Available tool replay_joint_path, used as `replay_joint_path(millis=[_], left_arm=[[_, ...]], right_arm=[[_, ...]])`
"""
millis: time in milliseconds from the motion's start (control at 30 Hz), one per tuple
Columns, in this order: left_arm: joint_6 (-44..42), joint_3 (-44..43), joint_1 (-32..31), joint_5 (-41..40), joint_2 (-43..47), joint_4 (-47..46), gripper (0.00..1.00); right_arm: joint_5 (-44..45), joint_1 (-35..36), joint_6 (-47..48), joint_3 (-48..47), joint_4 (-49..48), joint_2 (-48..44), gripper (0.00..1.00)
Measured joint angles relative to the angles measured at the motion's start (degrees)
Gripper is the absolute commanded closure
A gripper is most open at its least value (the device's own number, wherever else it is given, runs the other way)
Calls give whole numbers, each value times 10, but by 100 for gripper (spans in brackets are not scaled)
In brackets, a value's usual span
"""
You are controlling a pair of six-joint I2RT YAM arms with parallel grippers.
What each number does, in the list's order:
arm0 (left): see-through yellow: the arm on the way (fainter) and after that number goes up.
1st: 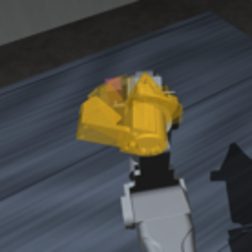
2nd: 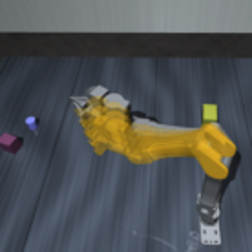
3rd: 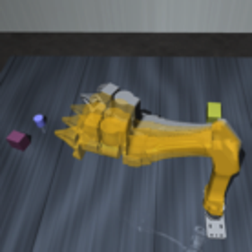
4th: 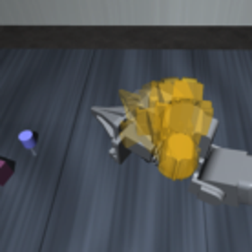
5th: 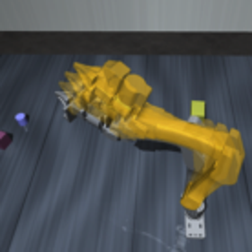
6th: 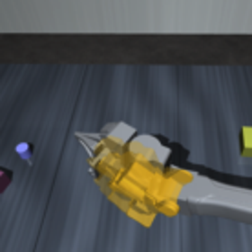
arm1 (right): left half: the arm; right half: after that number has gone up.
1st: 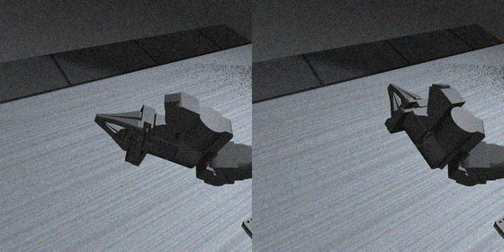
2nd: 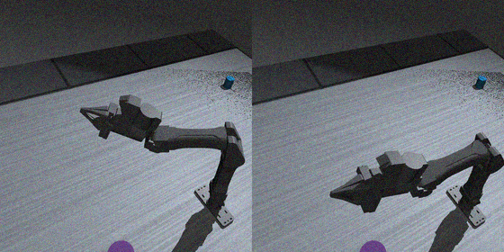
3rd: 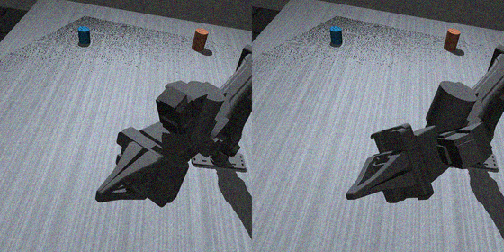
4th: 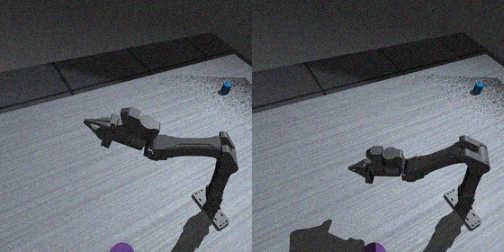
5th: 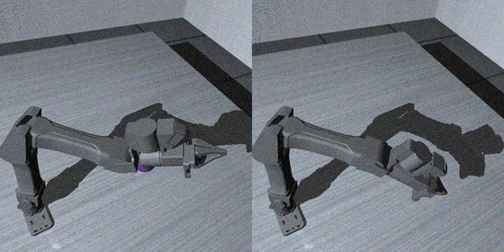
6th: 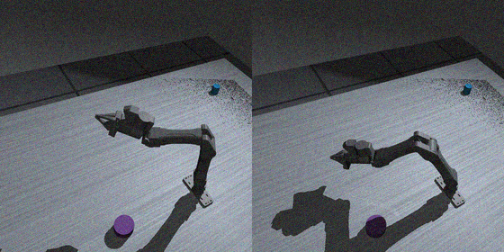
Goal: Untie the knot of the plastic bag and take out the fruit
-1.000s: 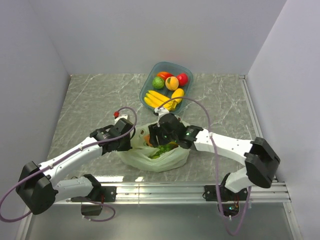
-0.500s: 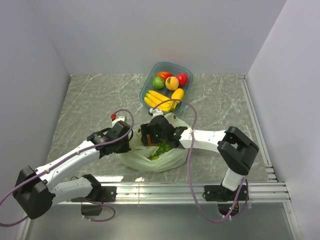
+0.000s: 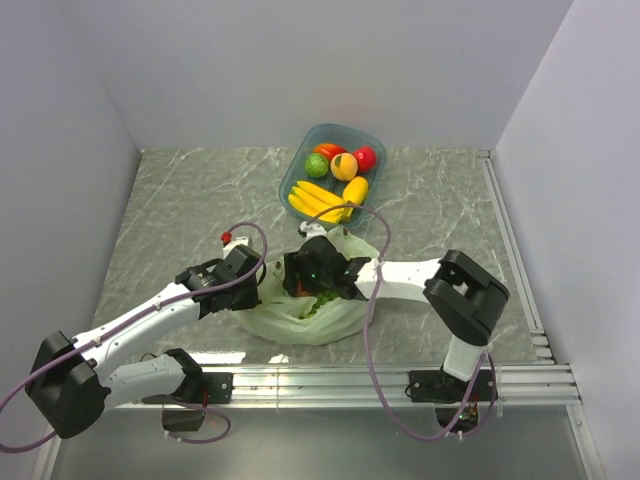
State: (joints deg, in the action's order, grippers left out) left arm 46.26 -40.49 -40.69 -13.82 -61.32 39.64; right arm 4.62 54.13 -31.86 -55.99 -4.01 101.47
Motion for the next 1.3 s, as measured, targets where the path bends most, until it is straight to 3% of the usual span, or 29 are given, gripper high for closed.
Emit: replay_joint_path(millis=[67,267,600,733,1033,1133,1300], left_arm=[[0,0,0,0,0,-1,99],[0,0,0,0,0,-5,99],[-1,0,0,0,-1,-24,99],[-1,0,0,0,-12,-31,99],[-5,0,0,21,-14,-49,99],[-5,0,0,30,-12,-51,99],[-5,0,0,37,-4,-52,99]], right_arm=[[3,0,3,15,9,-27,74],[22,0,22,28,35,-134,83],[24,0,54,22,96,-303,90],[18,-21,79,-30,135,-328,90],[7,-237,88,-159,143,-275,91],[-3,-275,87,-186,132,-207,90],[-26,-303,87,-243,125,-59,77]])
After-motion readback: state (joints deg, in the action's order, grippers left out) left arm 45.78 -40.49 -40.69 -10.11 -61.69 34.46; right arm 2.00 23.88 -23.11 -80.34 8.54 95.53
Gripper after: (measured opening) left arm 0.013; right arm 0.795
